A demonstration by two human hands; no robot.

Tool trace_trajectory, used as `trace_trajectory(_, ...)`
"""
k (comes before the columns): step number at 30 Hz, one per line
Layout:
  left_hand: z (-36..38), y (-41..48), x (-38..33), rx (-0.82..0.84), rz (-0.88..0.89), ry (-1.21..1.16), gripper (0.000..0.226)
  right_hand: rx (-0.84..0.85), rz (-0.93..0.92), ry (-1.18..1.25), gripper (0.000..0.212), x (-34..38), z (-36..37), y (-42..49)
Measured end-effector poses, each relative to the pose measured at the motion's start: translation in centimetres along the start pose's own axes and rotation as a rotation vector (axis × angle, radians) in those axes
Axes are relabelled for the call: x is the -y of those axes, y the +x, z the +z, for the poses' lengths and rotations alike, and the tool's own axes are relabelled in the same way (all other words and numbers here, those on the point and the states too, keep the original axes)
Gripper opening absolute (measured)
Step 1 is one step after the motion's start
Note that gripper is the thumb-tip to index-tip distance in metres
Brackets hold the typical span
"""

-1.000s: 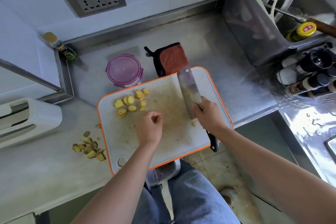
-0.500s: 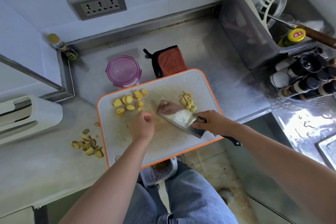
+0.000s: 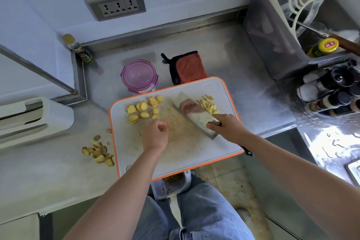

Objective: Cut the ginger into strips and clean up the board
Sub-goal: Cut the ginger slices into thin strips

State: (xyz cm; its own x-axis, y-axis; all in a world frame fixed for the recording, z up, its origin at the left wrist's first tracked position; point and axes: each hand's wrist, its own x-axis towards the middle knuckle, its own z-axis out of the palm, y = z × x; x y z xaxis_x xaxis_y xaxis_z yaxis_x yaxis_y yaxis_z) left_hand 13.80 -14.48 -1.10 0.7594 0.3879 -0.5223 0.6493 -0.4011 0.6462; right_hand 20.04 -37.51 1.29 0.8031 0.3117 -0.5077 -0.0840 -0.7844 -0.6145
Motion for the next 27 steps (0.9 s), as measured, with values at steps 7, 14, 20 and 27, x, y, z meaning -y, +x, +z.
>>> trace_trajectory(7, -3.0, 0.3, -0.3, -0.271, 0.115, 0.111, 0.014, -0.174, 0.068, 0.214, 0.025, 1.5, 0.7, 0.9)
trace_trajectory(14, -4.9, 4.2, -1.0, -0.463, 0.079, 0.245, 0.016, -0.129, 0.164, 0.432, 0.020, 3.9, 3.4, 3.0)
trace_trajectory(20, -4.0, 5.8, -2.9, -0.386, 0.054, 0.364, 0.028, -0.151, 0.192, 0.345, 0.027, 3.7, 4.2, 3.7)
trace_trajectory(27, -3.3, 6.5, -3.3, -0.367, 0.030, 0.412, 0.030, -0.135, 0.179, 0.251, 0.029, 3.4, 4.5, 4.1)
